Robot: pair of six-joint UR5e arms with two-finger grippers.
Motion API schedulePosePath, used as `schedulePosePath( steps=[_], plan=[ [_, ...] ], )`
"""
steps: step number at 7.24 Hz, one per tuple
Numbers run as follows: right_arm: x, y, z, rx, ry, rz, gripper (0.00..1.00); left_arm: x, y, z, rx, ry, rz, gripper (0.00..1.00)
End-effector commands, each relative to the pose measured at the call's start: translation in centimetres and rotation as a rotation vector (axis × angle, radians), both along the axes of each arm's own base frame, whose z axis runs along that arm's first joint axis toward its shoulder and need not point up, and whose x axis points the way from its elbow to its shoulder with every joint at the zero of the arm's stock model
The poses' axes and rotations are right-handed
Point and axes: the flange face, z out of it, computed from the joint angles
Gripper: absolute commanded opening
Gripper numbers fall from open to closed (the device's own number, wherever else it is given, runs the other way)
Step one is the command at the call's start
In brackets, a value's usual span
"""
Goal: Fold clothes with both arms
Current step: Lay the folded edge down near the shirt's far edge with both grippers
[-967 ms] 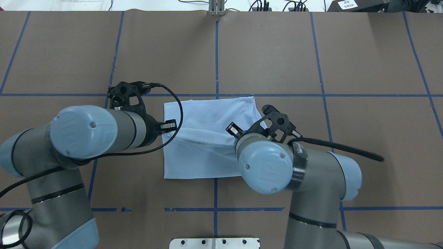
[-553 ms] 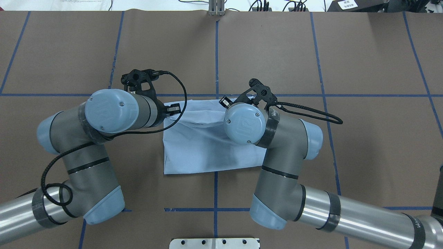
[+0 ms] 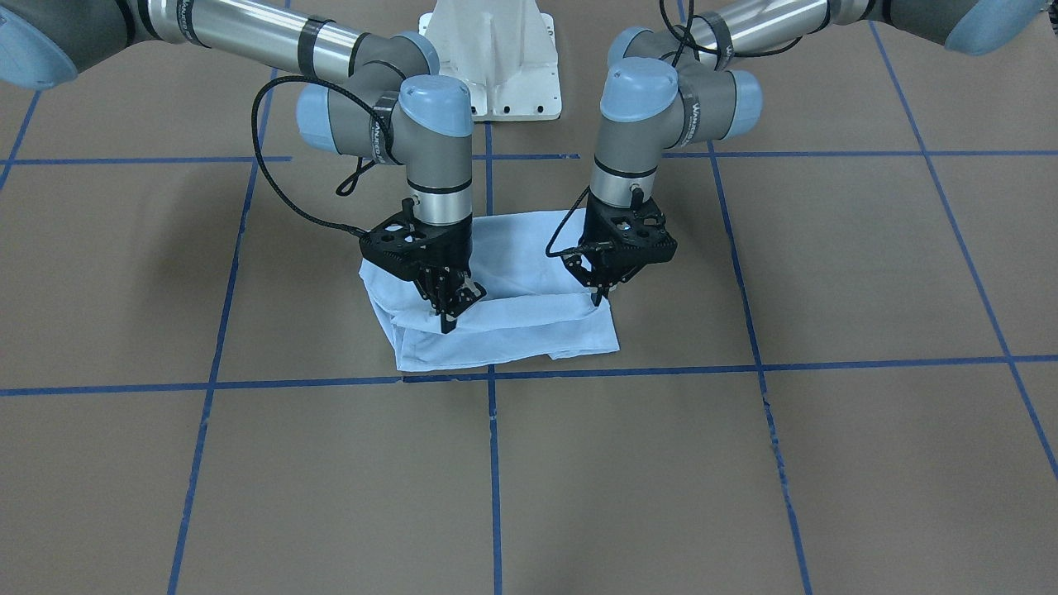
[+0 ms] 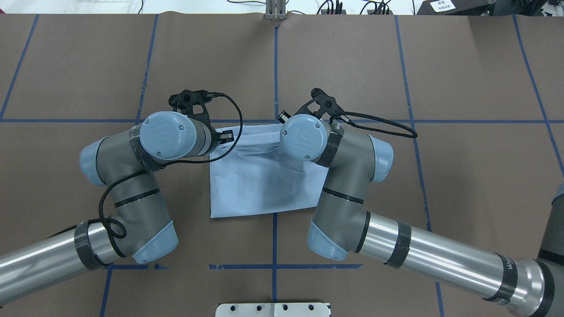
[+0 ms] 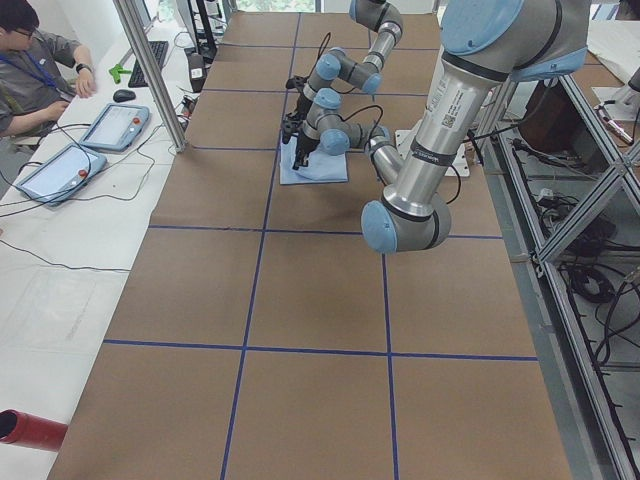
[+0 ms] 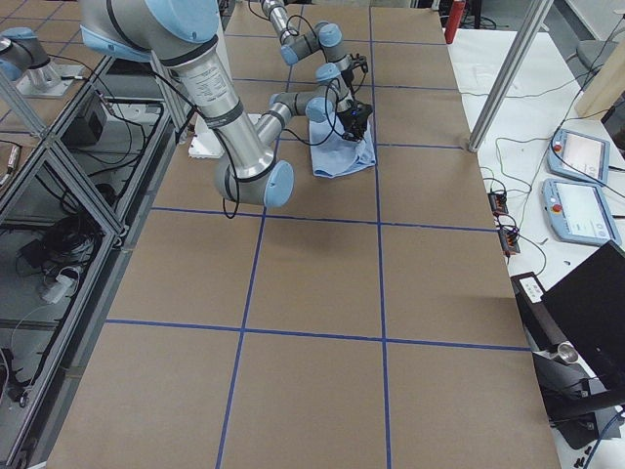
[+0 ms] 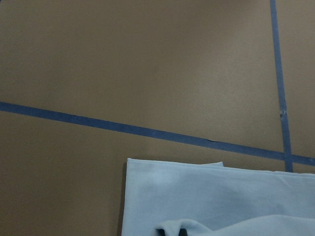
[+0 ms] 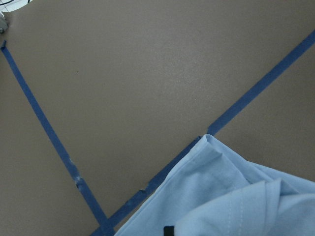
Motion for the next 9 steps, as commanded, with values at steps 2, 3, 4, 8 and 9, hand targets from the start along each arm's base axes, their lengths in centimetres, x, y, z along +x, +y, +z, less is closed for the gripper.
schedulePosePath(
  steps=[2, 3, 4, 8, 9],
  plan=[
    [-0.8, -0.4, 1.4, 0.017, 0.053, -0.033, 0.99, 0.6, -0.3, 1.1, 0.053, -0.016, 0.047, 0.99],
    [-0.3, -0.2, 0.3, 0.067, 0.066, -0.084, 1.0, -1.0, 0.1, -0.8, 0.134, 0.0, 0.087, 1.0],
    [0.8, 0.5, -1.2, 0.146, 0.08, -0.154, 1.0, -2.7, 0.0, -2.0, 0.167, 0.021, 0.132, 1.0],
    [-4.9, 8.3, -0.2, 0.351, 0.25, -0.392, 1.0, -4.5, -0.2, -2.0, 0.156, 0.048, 0.177, 1.0],
    [-4.5, 5.5, 1.9, 0.329, 0.303, -0.368, 1.0, -4.6, -0.2, -1.9, 0.15, 0.049, 0.174, 1.0]
  ],
)
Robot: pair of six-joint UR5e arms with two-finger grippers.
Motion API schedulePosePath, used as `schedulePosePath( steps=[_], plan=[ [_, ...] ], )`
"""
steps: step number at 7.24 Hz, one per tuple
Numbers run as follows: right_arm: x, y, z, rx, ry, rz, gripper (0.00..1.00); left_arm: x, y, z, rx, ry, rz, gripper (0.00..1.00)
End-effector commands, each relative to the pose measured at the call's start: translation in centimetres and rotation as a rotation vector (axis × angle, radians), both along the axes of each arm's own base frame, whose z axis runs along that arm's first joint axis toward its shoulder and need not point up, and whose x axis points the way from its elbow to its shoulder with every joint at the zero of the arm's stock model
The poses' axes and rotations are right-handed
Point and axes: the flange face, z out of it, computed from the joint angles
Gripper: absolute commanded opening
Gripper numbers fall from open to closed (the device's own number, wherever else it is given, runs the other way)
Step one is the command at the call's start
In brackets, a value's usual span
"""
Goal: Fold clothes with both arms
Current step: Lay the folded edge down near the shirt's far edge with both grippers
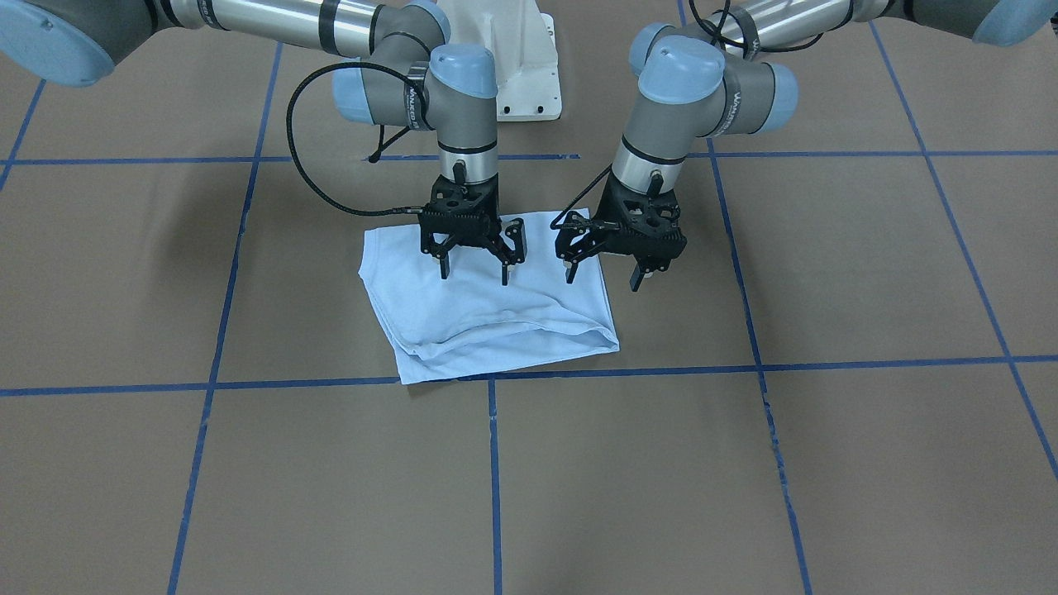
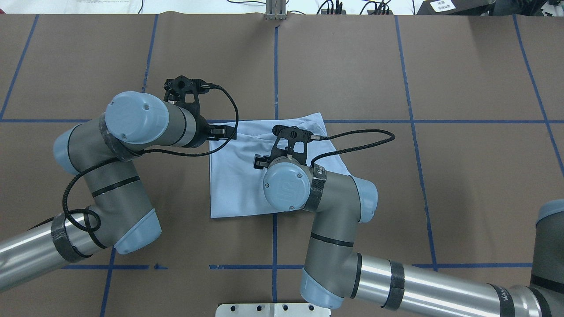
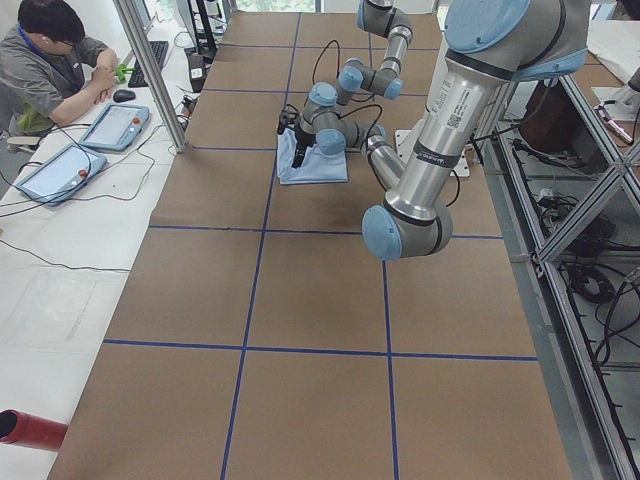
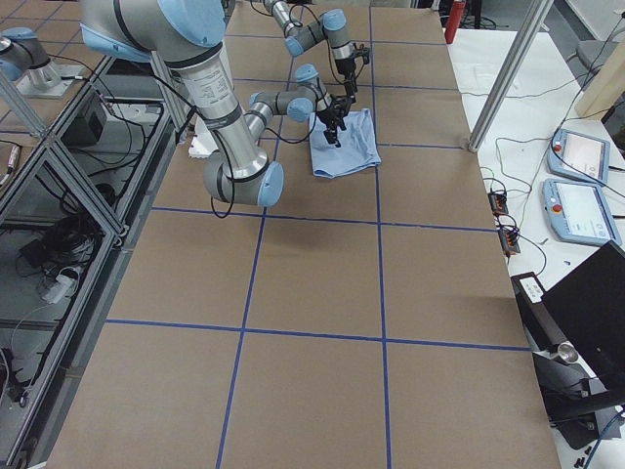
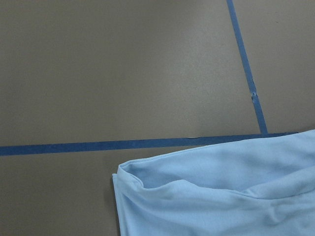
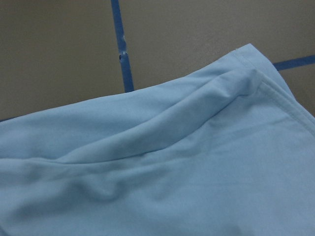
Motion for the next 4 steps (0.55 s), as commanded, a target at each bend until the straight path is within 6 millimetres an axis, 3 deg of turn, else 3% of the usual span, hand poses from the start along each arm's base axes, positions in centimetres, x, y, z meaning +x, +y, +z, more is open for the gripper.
schedulePosePath(
  steps=[1, 4],
  plan=[
    [1.2, -5.3, 3.2, 0.016, 0.104, 0.039, 1.0, -0.1, 0.1, 0.1, -0.007, 0.002, -0.002, 1.0],
    [6.0, -13.3, 6.4, 0.032, 0.22, 0.079, 1.0, 0.0, 0.1, 0.1, -0.008, 0.001, -0.002, 1.0]
  ],
)
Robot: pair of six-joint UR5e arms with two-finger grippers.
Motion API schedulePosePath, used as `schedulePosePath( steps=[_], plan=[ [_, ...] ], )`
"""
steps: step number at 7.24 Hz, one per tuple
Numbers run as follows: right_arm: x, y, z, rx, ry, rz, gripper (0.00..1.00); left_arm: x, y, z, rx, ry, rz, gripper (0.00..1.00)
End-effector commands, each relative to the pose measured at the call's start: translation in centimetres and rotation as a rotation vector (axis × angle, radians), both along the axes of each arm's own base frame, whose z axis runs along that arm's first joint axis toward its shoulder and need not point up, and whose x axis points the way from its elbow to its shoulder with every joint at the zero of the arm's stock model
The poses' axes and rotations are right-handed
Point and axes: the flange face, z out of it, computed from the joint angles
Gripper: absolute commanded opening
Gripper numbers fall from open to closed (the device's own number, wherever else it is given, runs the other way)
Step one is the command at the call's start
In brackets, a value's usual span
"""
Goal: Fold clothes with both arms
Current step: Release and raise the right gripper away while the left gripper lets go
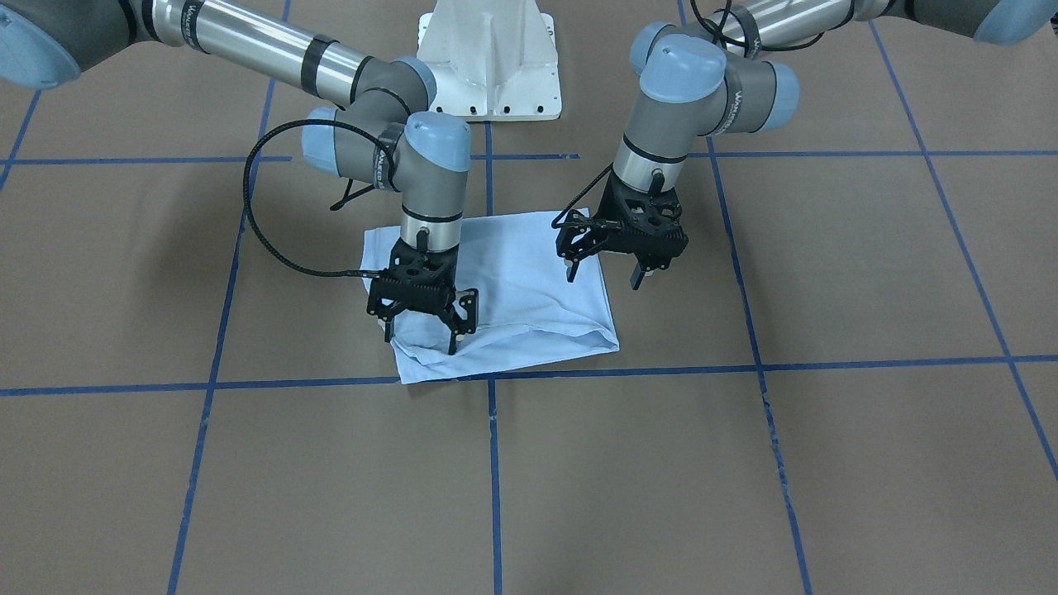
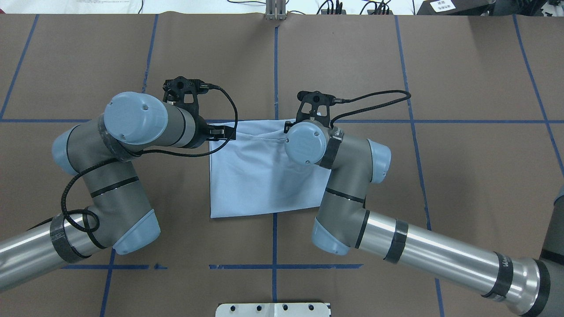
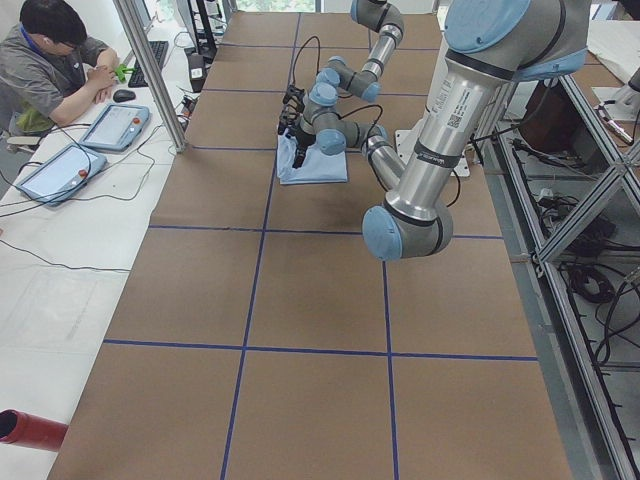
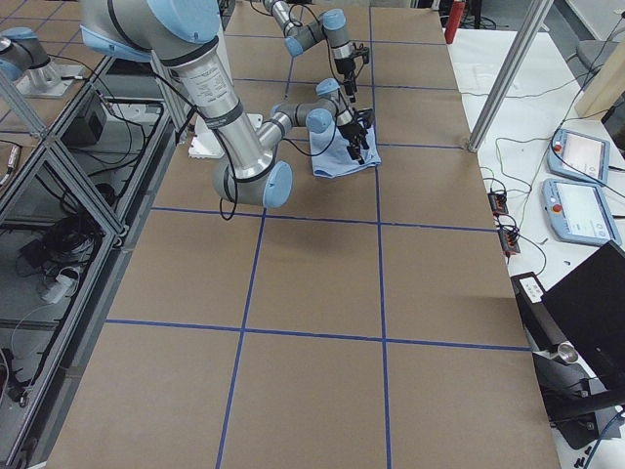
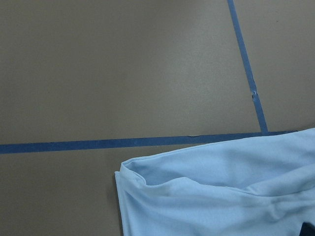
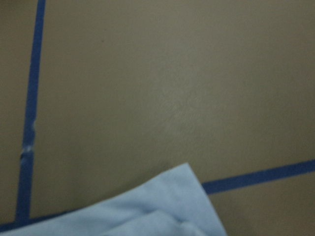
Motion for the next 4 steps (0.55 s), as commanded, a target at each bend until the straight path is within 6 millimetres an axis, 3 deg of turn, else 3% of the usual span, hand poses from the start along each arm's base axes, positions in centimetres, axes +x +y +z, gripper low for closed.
schedulePosePath(
  steps=[1, 2, 3, 4],
  plan=[
    [3.4, -4.7, 2.2, 0.015, 0.087, -0.001, 1.0, 0.1, 0.0, 0.1, -0.002, -0.002, -0.001, 1.0],
    [5.1, -6.8, 2.5, -0.013, 0.076, 0.009, 1.0, 0.4, 0.1, 0.3, -0.005, -0.007, 0.002, 1.0],
    [7.6, -8.7, 1.3, -0.068, -0.038, -0.034, 1.0, 1.1, 0.1, 1.2, -0.016, -0.029, 0.007, 1.0],
    [8.6, -9.2, 0.5, -0.078, -0.128, -0.099, 1.0, 3.3, -0.5, 3.5, -0.044, -0.079, 0.017, 1.0]
  ],
)
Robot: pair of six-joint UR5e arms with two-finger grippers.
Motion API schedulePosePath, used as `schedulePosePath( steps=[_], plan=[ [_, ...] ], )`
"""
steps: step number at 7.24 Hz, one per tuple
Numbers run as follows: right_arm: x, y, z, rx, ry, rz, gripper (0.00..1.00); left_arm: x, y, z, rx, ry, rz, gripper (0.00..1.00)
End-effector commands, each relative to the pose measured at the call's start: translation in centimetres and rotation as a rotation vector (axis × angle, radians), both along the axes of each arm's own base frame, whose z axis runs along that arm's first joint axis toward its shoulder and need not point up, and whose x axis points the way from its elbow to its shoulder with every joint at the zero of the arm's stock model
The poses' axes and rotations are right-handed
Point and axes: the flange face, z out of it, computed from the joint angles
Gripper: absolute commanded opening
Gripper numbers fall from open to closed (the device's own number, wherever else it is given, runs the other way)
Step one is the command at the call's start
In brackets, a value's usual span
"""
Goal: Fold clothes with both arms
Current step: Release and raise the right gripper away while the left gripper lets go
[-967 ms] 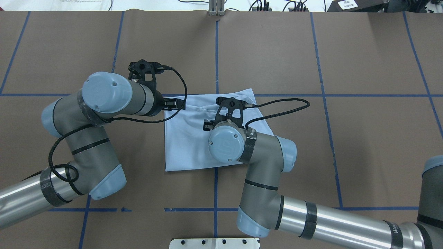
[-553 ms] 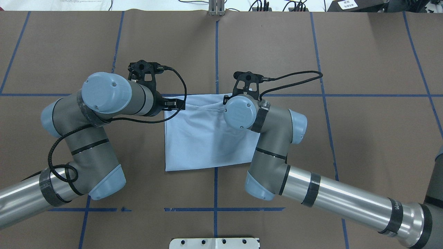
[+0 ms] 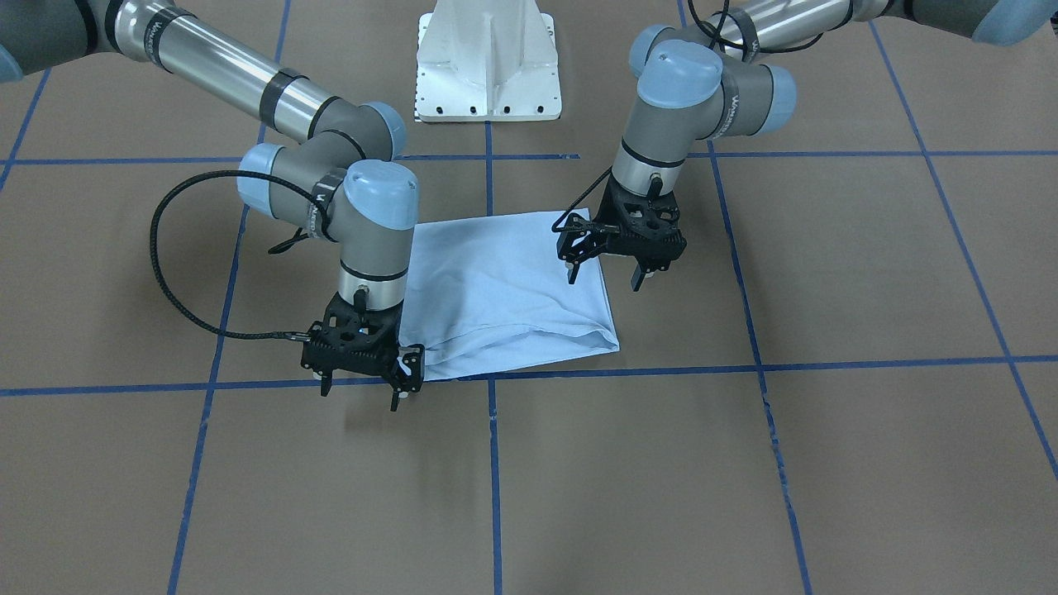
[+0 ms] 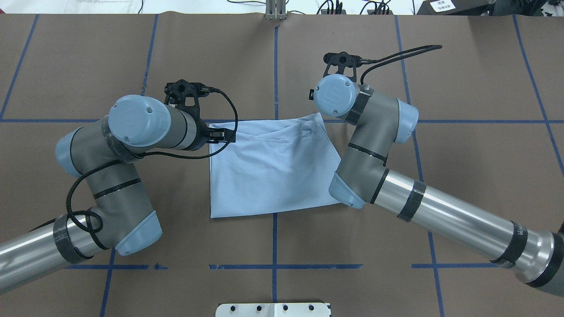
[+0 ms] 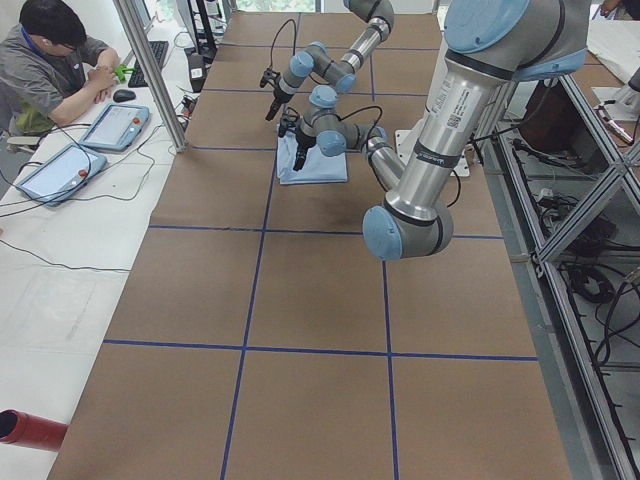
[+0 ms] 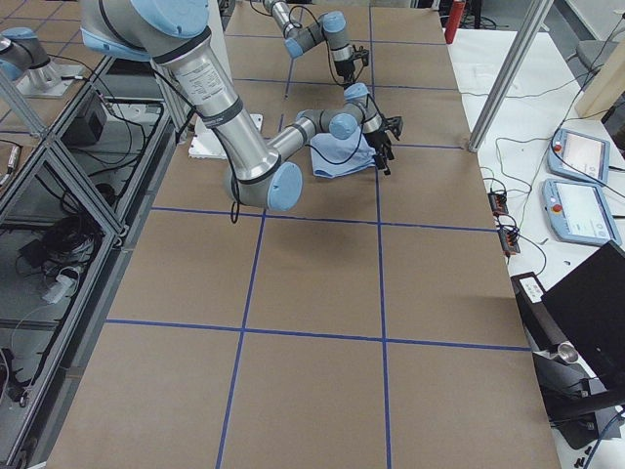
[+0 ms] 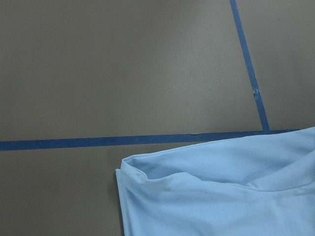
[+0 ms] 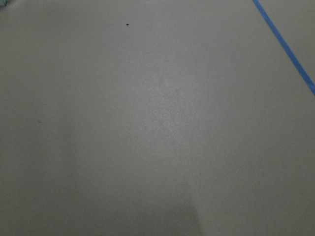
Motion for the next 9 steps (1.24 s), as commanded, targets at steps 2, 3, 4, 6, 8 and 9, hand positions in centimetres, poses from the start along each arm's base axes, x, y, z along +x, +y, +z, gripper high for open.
schedulePosePath(
  steps=[2, 3, 4, 6, 8, 9],
  plan=[
    [2.0, -1.3, -1.5, -0.011, -0.113, -0.071, 1.0, 3.9, -1.7, 2.8, -0.006, -0.093, -0.024, 1.0],
    [2.1, -1.2, -1.3, -0.013, -0.11, -0.069, 1.0, 4.0, -1.7, 2.7, -0.006, -0.089, -0.024, 1.0],
    [2.0, -1.2, -1.4, -0.011, -0.113, -0.071, 1.0, 4.7, -2.0, 2.4, -0.008, -0.093, -0.024, 1.0],
    [2.0, -1.2, -1.3, -0.012, -0.112, -0.071, 1.0, 6.1, -1.5, 2.1, 0.003, -0.099, -0.012, 1.0],
    [2.0, -1.2, -1.3, -0.012, -0.112, -0.071, 1.0, 7.2, -2.0, 2.8, -0.011, -0.121, -0.012, 1.0],
    [1.9, -1.1, -1.3, -0.012, -0.111, -0.072, 1.0, 7.7, -2.8, 2.9, -0.011, -0.136, -0.026, 1.0]
  ],
)
